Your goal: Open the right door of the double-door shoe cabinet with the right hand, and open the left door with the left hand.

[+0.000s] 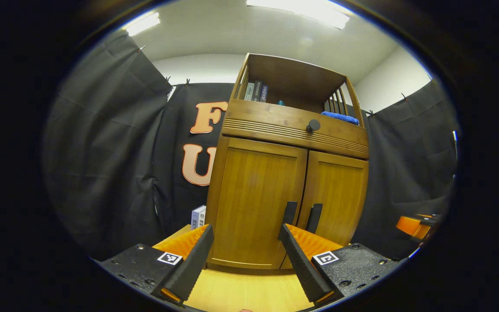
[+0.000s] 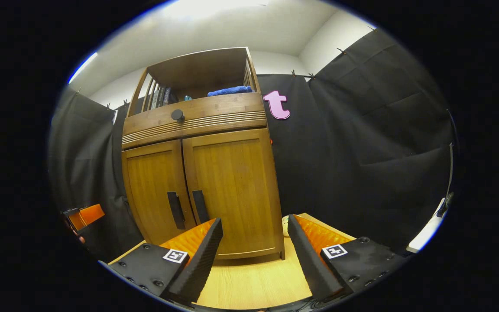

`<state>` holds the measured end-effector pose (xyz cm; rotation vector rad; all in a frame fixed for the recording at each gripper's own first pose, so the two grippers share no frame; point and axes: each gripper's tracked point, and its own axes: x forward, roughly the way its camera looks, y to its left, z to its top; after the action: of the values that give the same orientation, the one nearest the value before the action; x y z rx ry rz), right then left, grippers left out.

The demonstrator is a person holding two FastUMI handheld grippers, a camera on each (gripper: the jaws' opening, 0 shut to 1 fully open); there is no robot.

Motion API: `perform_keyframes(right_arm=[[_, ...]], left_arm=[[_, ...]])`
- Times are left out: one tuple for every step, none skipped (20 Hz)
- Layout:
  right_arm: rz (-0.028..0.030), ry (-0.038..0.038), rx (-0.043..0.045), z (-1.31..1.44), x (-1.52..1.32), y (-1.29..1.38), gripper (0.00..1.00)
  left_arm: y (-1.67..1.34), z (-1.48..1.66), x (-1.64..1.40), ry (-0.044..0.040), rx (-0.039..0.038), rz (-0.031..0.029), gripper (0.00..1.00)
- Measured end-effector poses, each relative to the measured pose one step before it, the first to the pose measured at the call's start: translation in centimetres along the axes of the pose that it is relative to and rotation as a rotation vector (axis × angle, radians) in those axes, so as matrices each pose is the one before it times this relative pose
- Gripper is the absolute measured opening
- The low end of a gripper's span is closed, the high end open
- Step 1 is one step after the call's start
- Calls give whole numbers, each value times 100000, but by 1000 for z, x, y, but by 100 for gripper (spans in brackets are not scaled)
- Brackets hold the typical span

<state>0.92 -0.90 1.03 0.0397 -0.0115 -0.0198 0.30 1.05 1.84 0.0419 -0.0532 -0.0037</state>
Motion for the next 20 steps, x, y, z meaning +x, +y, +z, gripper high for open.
perform_keyframes(right_arm=[[732, -570, -170, 94, 181, 337, 88], [-105, -213, -789, 67, 266, -144, 97], [-165, -250, -764, 119, 357, -42, 93], [404, -516, -310, 221, 508, 138, 88], [640, -516, -96, 295, 729, 329, 88], [919, -509, -102, 362, 828, 406, 97], [1088, -499, -182, 342, 869, 478, 97], [1838, -649, 41, 355, 879, 657, 89], [3521, -1612, 792, 620, 848, 1148, 98], [3855, -2007, 511, 758, 872, 1269, 97], [3189, -2090, -511, 574, 1134, 1120, 97], [1520, -911, -1506, -13, 1369, 430, 100], [838, -559, -1854, -200, 1440, 429, 88], [594, 52, -1335, -374, 1294, 447, 88], [881, 571, -727, -634, 1456, 590, 88], [764, 1212, -494, -792, 1393, 532, 97], [725, 1005, -334, -862, 1276, 494, 88], [312, 1060, 86, -699, 1381, 421, 88], [296, 1614, 570, -713, 1363, 419, 89], [641, 1741, 708, -748, 1093, 406, 89]], left_arm=[[66, 92, -23, -348, -89, 130, 94], [64, 69, 4, -254, 309, 206, 95], [90, 108, 123, -266, 358, 240, 95], [65, 81, -66, 21, 247, 86, 95], [46, 71, -60, -40, 103, 113, 95], [162, 194, -25, -95, -228, 234, 98], [30, 118, -58, -11, -332, -48, 98], [53, 122, -47, -129, -105, -8, 95], [197, 112, -27, -188, 303, 337, 98], [229, 328, 12, -396, 364, 667, 95], [302, 247, -24, -498, 20, 683, 92], [219, 244, -45, -378, -353, 609, 92], [152, -57, -95, -188, -398, 432, 92], [172, 10, -110, 82, -97, 528, 95], [263, 50, -208, 56, 195, 636, 95], [283, 135, -138, -292, 199, 804, 92], [324, 157, -155, -396, 5, 937, 92], [295, 184, -35, -383, -244, 927, 95], [292, 113, -203, -320, -304, 884, 95], [288, 246, -78, -325, -80, 798, 95]])
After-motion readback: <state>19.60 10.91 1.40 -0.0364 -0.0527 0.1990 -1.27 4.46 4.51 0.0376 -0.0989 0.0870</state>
